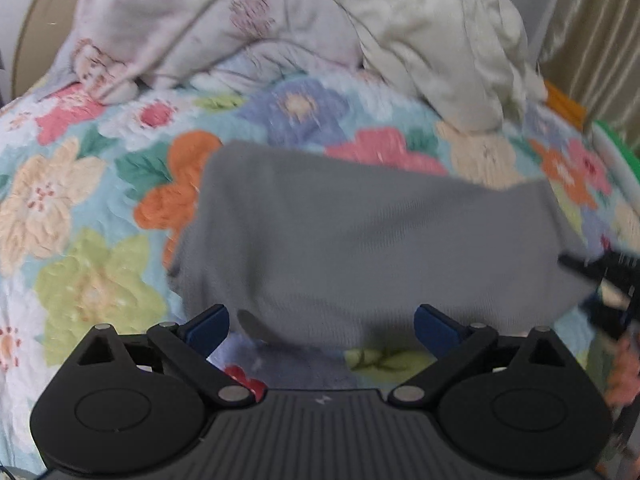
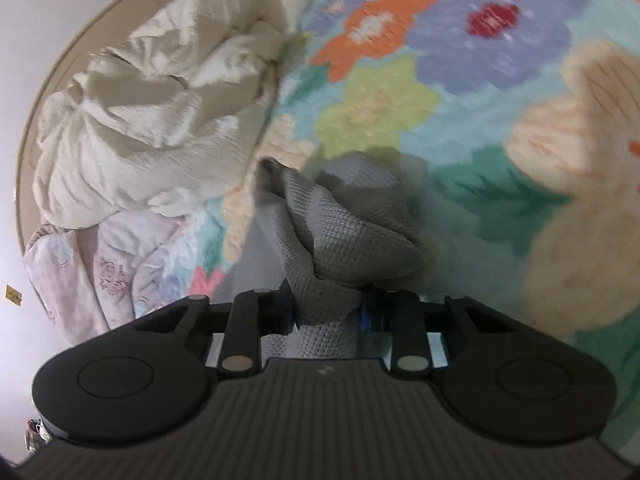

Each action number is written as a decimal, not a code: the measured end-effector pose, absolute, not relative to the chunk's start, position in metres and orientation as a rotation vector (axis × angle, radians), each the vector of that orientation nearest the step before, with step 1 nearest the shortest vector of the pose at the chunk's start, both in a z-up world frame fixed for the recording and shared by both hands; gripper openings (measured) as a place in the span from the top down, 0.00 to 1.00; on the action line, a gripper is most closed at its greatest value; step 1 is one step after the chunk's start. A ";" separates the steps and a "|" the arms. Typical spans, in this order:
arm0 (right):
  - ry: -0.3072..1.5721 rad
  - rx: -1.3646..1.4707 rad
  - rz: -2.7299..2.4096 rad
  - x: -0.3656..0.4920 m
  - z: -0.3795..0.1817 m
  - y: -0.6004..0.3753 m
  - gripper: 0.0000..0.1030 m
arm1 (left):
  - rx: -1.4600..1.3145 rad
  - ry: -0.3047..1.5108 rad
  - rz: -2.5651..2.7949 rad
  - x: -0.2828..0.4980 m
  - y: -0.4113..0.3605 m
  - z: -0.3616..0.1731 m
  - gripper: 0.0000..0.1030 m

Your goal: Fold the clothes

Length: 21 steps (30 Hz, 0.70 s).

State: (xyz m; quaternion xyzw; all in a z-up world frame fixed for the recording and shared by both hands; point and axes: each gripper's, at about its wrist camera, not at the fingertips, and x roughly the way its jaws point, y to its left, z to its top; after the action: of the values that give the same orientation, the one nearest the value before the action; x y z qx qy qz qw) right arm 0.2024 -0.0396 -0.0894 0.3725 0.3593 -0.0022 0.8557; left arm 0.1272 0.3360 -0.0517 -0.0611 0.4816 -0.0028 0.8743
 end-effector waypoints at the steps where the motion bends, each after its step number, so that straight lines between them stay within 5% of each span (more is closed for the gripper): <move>1: 0.739 0.723 0.014 0.203 -0.080 -0.031 0.75 | -0.108 1.009 -0.005 0.126 0.335 -0.055 0.03; 11: 0.624 0.366 0.271 0.195 -0.024 0.101 0.77 | -0.054 1.012 0.046 0.120 0.361 -0.045 0.03; 21: 0.721 0.217 0.491 0.181 -0.060 0.257 0.78 | -0.268 0.954 0.191 0.119 0.470 -0.022 0.03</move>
State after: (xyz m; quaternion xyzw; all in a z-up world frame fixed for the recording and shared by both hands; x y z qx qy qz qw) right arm 0.1814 0.2572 -0.0601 0.1047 0.3484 0.2372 0.9008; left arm 0.1192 0.4704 -0.0222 -0.1286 0.4569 0.0914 0.8754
